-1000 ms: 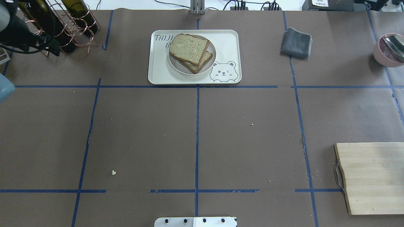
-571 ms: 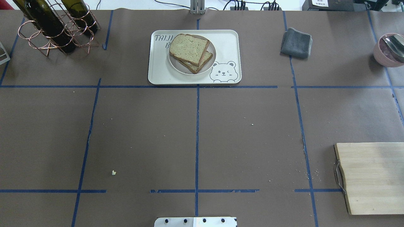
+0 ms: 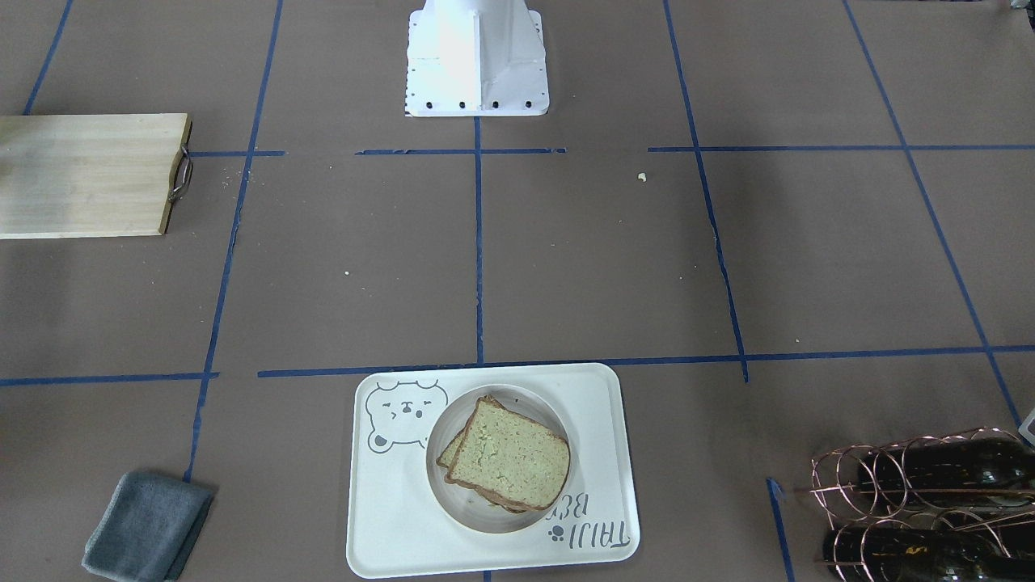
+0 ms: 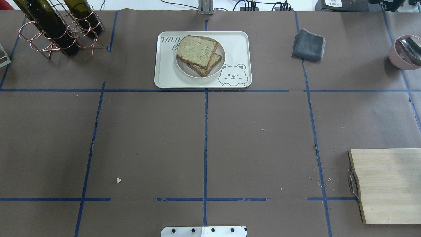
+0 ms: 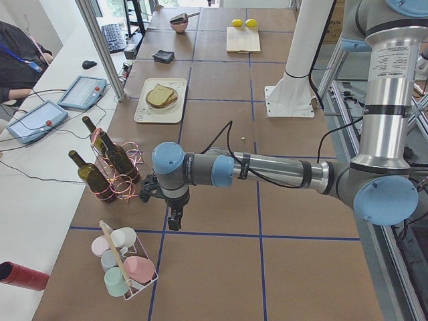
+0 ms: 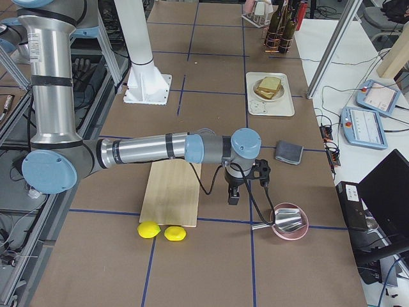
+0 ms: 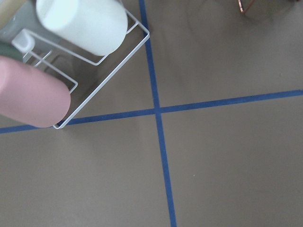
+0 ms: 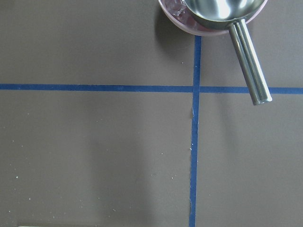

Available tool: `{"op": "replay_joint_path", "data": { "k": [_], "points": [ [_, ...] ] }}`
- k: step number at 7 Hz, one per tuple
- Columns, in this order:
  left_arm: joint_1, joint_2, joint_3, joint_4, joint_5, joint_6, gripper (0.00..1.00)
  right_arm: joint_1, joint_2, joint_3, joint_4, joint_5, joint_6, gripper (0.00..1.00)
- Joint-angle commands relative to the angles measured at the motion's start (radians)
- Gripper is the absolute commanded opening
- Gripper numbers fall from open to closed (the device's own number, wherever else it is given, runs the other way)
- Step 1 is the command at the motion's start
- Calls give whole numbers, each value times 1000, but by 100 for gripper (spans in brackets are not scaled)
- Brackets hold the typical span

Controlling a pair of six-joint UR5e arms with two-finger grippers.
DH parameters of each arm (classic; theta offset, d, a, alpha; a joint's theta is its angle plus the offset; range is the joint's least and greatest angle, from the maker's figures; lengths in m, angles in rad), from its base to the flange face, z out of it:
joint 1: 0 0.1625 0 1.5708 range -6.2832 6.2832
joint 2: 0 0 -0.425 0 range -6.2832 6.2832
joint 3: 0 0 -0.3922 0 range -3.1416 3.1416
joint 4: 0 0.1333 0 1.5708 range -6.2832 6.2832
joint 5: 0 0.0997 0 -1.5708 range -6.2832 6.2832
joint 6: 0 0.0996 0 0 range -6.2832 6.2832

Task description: Make sandwich and place on tray

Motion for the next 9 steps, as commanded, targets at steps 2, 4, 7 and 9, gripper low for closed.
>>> {"op": "replay_joint_path", "data": {
  "k": [2, 4, 7, 9],
  "points": [
    [-12, 38, 5, -7, -21, 10, 100, 14, -27, 0, 1, 29, -5, 100],
    [-12, 38, 5, -8, -44, 10, 100, 24, -29, 0, 1, 29, -6, 100],
    [-12, 36, -1, -7, -44, 10, 100, 50, -58, 2, 24, 28, -6, 100],
    [-12, 36, -2, -7, -44, 10, 100, 53, -95, -6, 140, 25, 4, 100]
  ]
}}
